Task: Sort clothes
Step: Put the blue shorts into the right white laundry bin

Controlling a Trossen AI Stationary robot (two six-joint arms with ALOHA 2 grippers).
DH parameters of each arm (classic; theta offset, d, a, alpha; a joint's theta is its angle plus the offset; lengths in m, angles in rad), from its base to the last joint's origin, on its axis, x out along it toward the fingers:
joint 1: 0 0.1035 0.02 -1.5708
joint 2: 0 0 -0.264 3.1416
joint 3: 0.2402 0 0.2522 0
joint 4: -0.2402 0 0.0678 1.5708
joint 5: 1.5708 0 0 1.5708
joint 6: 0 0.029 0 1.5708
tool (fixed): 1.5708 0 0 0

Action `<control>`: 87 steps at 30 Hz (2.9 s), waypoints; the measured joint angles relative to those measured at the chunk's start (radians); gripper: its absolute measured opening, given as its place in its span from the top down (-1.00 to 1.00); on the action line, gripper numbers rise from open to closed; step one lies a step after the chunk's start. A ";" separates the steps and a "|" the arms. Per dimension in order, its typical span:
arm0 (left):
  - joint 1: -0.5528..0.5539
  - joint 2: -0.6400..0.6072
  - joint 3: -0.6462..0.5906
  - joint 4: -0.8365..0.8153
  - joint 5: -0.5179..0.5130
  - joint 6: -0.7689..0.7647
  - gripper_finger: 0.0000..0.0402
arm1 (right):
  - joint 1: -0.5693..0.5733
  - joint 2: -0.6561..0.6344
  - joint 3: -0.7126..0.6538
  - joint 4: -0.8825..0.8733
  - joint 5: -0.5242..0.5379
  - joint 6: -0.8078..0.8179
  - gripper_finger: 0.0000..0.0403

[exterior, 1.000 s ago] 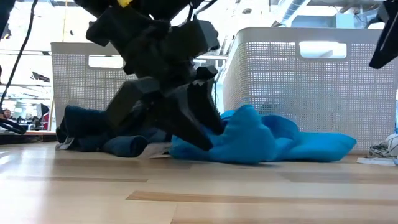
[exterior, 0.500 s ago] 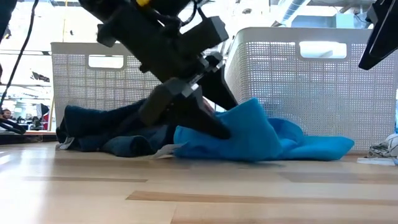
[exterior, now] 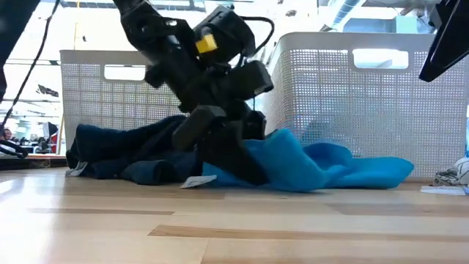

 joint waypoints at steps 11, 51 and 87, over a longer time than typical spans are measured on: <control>-0.026 0.102 0.022 0.014 0.003 0.000 0.45 | -0.011 0.000 0.000 0.033 0.002 -0.039 -0.10; -0.137 -0.724 0.014 -0.181 -0.066 0.104 0.81 | -0.066 0.000 0.000 0.524 0.643 -0.711 -0.10; -0.071 -0.726 0.017 -0.148 0.159 0.141 0.81 | -0.319 0.000 -0.001 1.535 0.101 -1.895 -0.10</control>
